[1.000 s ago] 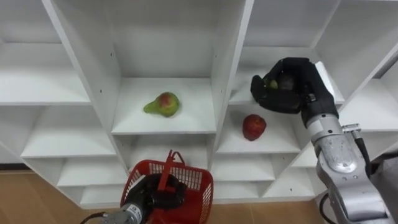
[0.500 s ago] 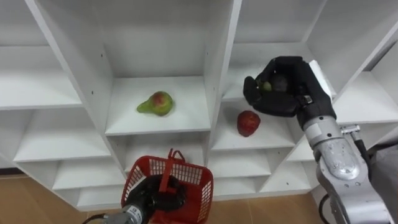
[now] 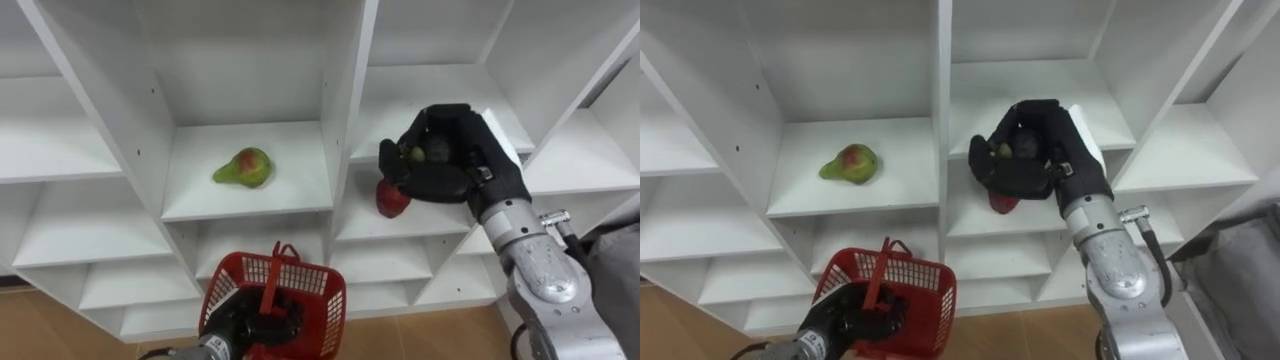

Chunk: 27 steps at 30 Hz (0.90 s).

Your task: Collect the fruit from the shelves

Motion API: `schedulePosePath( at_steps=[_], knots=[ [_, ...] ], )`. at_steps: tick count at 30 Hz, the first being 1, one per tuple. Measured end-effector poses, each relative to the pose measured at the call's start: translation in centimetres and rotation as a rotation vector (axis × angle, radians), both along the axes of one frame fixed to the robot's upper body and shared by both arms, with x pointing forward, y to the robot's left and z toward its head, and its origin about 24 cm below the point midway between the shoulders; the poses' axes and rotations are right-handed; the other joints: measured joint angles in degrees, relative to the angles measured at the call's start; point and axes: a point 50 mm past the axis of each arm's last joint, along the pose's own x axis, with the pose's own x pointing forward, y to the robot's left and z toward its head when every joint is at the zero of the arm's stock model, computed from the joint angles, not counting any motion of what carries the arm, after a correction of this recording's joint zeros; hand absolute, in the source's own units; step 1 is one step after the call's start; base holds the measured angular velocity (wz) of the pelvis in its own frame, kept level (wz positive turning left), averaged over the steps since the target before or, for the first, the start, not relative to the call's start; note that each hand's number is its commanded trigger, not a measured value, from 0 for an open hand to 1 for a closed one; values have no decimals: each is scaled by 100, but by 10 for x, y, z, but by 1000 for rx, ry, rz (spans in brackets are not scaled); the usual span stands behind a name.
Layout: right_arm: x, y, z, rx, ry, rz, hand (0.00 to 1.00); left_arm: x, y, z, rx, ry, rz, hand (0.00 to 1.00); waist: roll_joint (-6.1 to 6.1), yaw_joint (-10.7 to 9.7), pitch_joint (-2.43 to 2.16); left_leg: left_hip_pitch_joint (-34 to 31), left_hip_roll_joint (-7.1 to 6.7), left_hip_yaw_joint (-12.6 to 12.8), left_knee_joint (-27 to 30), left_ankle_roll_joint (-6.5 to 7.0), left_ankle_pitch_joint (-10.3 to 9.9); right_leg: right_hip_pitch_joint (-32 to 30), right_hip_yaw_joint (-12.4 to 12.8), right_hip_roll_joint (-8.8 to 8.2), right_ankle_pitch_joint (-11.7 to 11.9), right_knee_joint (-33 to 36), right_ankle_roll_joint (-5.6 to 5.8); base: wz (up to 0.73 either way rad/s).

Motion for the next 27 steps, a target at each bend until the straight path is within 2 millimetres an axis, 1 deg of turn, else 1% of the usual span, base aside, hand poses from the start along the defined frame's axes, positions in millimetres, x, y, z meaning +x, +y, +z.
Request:
schedulePosePath(
  at_steps=[5,8,10,17,19,22,27],
  knots=[
    [-8,3,-11,15,57,34,100,-5,-1,-2,-3,13,3,100,5,7,-6,4,5,-1,0,-1,0,13,-31,6,5,2,-5,0],
    [-17,5,-23,22,126,57,100,-8,-1,-4,-4,29,-1,100,13,10,-10,-26,6,-4,-3,-2,-1,13,-55,3,8,2,-4,0],
    [-22,11,-32,25,187,86,100,-9,-2,-4,-2,36,-4,100,13,10,-10,-28,6,-15,-5,-2,-1,15,-74,1,10,1,-5,0],
    [-28,24,-47,24,292,185,100,-10,-2,-5,-1,50,-4,100,7,38,-8,-3,5,-17,-9,-2,-1,12,-79,3,10,-4,-5,0],
    [-31,28,-57,24,339,207,100,-10,-2,-5,-2,50,-4,100,7,46,-7,-2,3,-27,-10,-2,-1,17,-76,3,10,-9,-4,0],
    [-34,28,-70,34,401,209,100,-10,-3,-5,0,49,-16,100,10,46,-4,-9,3,-27,-10,-2,-1,11,-73,2,11,-9,-4,0],
    [-35,29,-75,44,427,219,100,-8,-7,-3,-3,33,-36,100,24,51,11,-10,5,-26,-14,-2,-2,14,-77,2,10,-5,-4,0]
  ],
)
